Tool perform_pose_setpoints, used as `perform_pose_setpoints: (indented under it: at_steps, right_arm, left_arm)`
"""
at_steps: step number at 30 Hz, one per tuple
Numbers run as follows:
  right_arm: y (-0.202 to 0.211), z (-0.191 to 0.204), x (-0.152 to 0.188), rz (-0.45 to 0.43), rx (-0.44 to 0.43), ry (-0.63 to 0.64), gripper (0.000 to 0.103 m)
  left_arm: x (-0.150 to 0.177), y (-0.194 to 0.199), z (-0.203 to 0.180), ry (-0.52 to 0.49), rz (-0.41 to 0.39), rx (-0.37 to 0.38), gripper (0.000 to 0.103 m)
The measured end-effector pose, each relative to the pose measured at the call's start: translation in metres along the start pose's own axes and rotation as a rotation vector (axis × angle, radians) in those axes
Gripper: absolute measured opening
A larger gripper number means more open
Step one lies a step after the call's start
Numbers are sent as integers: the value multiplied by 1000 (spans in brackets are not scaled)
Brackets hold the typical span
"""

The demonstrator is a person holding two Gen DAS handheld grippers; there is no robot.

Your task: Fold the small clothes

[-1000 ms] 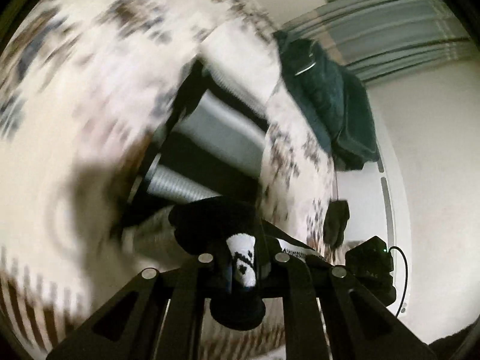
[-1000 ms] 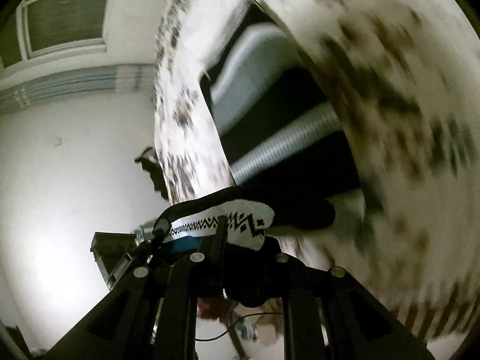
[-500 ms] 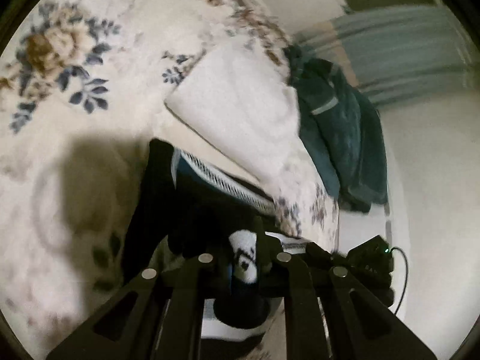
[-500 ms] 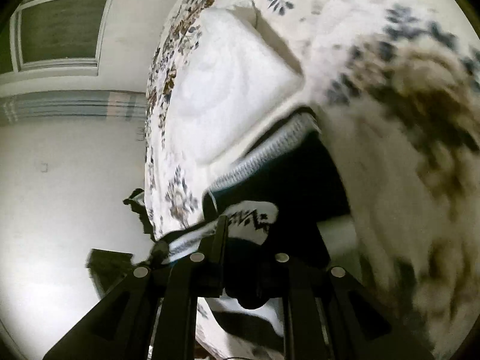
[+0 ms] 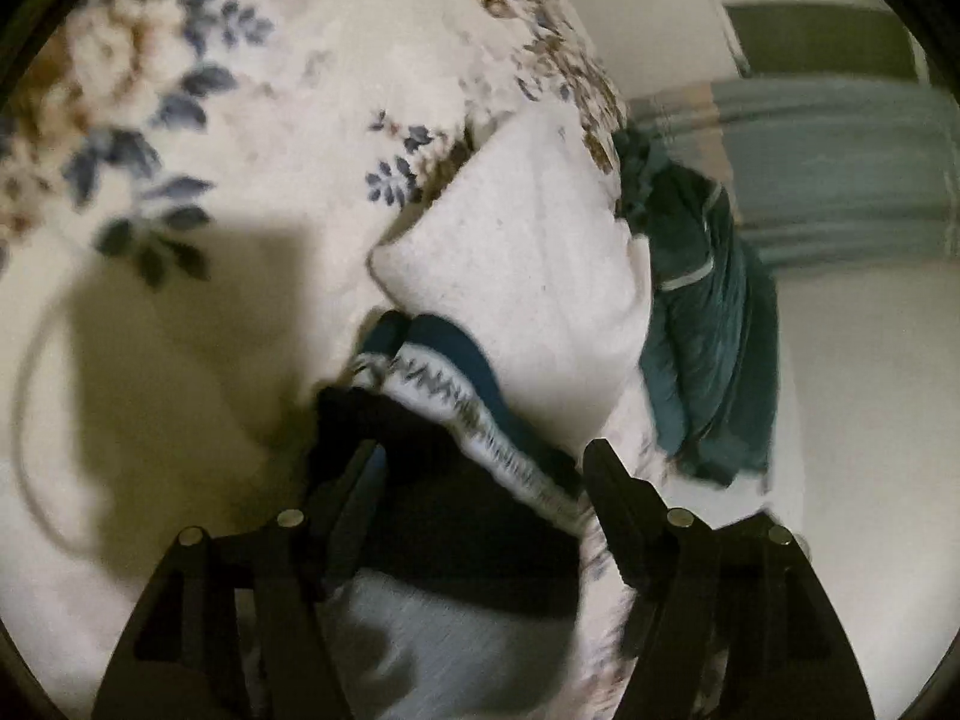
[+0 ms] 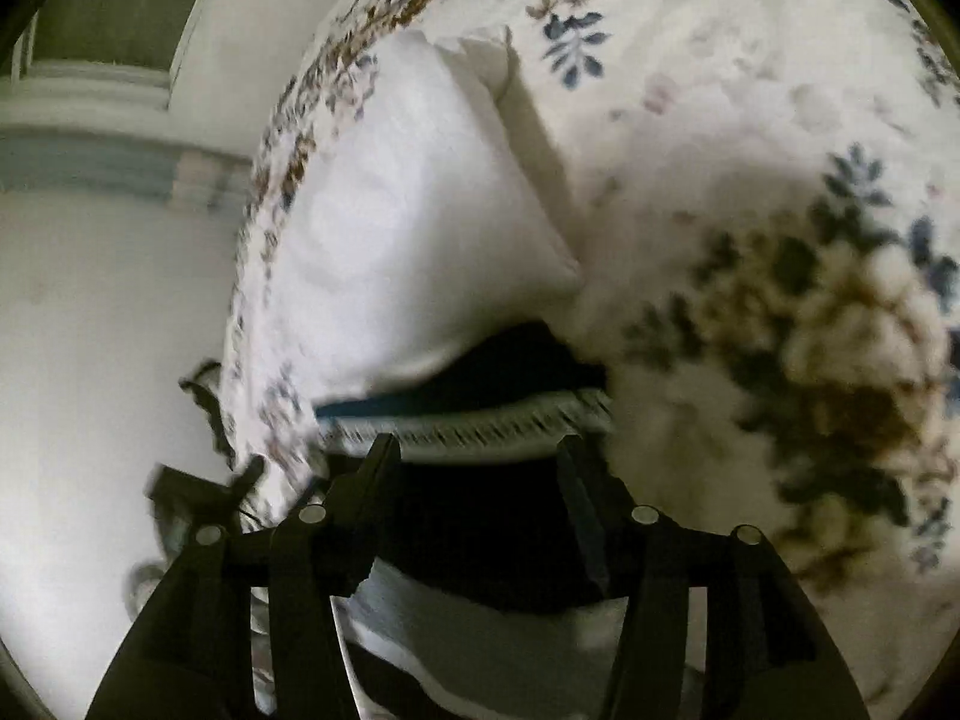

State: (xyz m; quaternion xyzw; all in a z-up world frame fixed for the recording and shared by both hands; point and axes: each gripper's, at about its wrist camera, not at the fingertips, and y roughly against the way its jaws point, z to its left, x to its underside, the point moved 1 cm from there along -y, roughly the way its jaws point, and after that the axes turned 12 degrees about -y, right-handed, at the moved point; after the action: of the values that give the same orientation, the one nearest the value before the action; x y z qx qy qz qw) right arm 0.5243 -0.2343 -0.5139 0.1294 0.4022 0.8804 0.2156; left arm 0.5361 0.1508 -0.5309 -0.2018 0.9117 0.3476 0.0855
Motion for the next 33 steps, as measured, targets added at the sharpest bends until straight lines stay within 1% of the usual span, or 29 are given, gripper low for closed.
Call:
perform_pose_setpoints:
  at_steps: [1,2,3,4,5,7,8,9,10,11,12,13,14,15,16,17,19,21,24,25,26,27,28,29,30,31,32,33]
  right_arm:
    - [2,-7,7,18,11,2,58]
    - [3,-15,13,45,15,-1,67]
    - [3,-23,18,74,9,-5,73]
    - [3,-31,23,100,4,-7,84]
    - [3,-38,27,126,-4,-7,89]
    - [1,-54,34,182,-22,-2,89]
    - [-4,-59,33,207,-28,-1,90]
    - [-10,-65,31,242,-37,-3,90]
    - [-18,-70,28,280,-53,-10,94]
    - [-28,-76,25,318,-77,-21,98]
    - [-38,-79,21,347,-101,-20,98]
    - [-49,-81,18,376,-124,-10,98]
    - [-62,-83,13,408,-152,-8,98]
    - [-76,-86,9,439,-161,-18,98]
    - [-91,-88,4,467,-166,-29,101]
    - [-99,-87,1,485,-181,-31,103]
    - [-109,-80,-3,519,-204,1,103]
    - [-114,-74,-4,544,-219,22,103]
    - [-120,-68,0,563,-201,55,103]
    - [-123,-67,2,564,-190,56,103]
    - [-126,-66,4,556,-178,58,103]
    - [-126,-64,4,545,-176,57,102]
    - [-125,-64,6,529,-170,54,90]
    - [-122,-66,8,517,-170,50,56]
    - [-118,-69,10,513,-194,29,42]
    - [-109,-75,13,484,-230,-3,38]
    - [-100,-77,17,456,-249,-19,35]
    - [-90,-80,23,432,-258,-38,34]
  left_arm:
    - [7,8,-2,-35,2,-16,66]
    - [17,17,-4,-67,4,-37,66]
    - [30,28,-5,-94,6,-60,66]
    - [47,39,-4,-107,7,-74,66]
    - [62,50,-2,-105,7,-83,66]
    - [104,70,5,-70,9,-72,66]
    - [127,80,9,-47,3,-67,69]
    - [154,89,13,-12,-4,-68,72]
    - [178,93,19,40,-12,-45,78]
    - [196,92,24,94,-21,0,84]
    - [218,89,31,174,-34,49,88]
    - [231,84,35,242,-44,72,91]
    - [245,76,40,317,-62,116,91]
    - [256,65,43,371,-71,136,91]
    - [260,52,43,392,-76,141,91]
    - [259,44,41,385,-80,134,91]
    - [249,26,37,343,-99,66,92]
    - [236,18,34,358,-145,26,92]
    - [223,16,27,370,-205,-25,92]
    - [219,17,25,366,-228,-36,83]
    - [216,19,23,362,-245,-59,58]
    - [211,20,24,374,-246,-81,44]
    - [206,22,25,384,-256,-50,23]
    - [202,24,25,385,-255,-62,22]
    - [194,28,23,366,-254,-73,22]
    - [187,31,21,346,-255,-66,21]
    - [180,34,17,322,-247,-63,20]
    - [171,39,12,305,-246,-43,20]
